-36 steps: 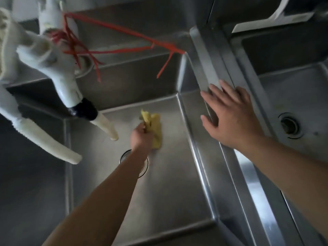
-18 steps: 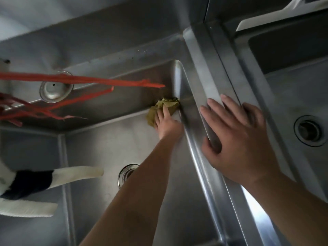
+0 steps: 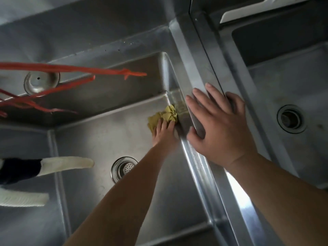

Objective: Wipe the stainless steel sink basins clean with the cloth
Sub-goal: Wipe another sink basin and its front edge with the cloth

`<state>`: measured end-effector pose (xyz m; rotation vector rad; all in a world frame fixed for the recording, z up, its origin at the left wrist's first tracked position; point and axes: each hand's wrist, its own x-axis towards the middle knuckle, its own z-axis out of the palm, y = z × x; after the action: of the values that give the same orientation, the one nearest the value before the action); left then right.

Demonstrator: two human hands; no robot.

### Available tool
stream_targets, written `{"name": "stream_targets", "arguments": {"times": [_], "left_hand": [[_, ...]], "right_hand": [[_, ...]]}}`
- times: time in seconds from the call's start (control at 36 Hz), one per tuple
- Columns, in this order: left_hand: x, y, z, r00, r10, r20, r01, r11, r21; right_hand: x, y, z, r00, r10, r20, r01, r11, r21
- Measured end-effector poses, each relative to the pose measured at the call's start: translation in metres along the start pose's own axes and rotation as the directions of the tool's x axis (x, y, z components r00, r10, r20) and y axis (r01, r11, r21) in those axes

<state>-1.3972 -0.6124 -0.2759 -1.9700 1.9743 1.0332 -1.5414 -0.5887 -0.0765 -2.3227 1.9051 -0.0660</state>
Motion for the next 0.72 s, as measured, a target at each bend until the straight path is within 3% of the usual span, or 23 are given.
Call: {"name": "stream_targets", "arguments": {"times": [0.11,0.33,0.44,0.58,0.64,0.72], "left_hand": [[-0.054,-0.007,0.03,0.993,0.09,0.079,-0.095,0.994,0.054],[-0.123,-0.023,0.079,0.962,0.195,0.192,-0.241,0.935,0.262],[-0.143,-0.031,0.088,0.933,0.248,0.261,-0.321,0.901,0.292],[-0.176,-0.034,0.093,0.863,0.334,0.379,-0.471,0.803,0.366],[-0.188,-0.036,0.093,0.842,0.378,0.385,-0.517,0.77,0.374],[-0.197,-0.036,0.094,0.807,0.461,0.37,-0.58,0.739,0.342]], "right_hand": [[0.0,0.0,-0.001,0.999,0.001,0.036,0.0,1.0,-0.015],[-0.005,-0.002,0.003,0.999,-0.047,-0.025,0.046,0.997,-0.06],[-0.017,-0.007,0.001,0.987,-0.153,-0.049,0.147,0.983,-0.108],[-0.078,-0.022,0.007,0.967,-0.23,-0.107,0.238,0.968,0.073],[-0.119,-0.033,0.014,0.959,-0.277,-0.067,0.284,0.95,0.131],[-0.175,-0.05,0.021,0.938,-0.308,0.162,0.276,0.942,0.189]]}}
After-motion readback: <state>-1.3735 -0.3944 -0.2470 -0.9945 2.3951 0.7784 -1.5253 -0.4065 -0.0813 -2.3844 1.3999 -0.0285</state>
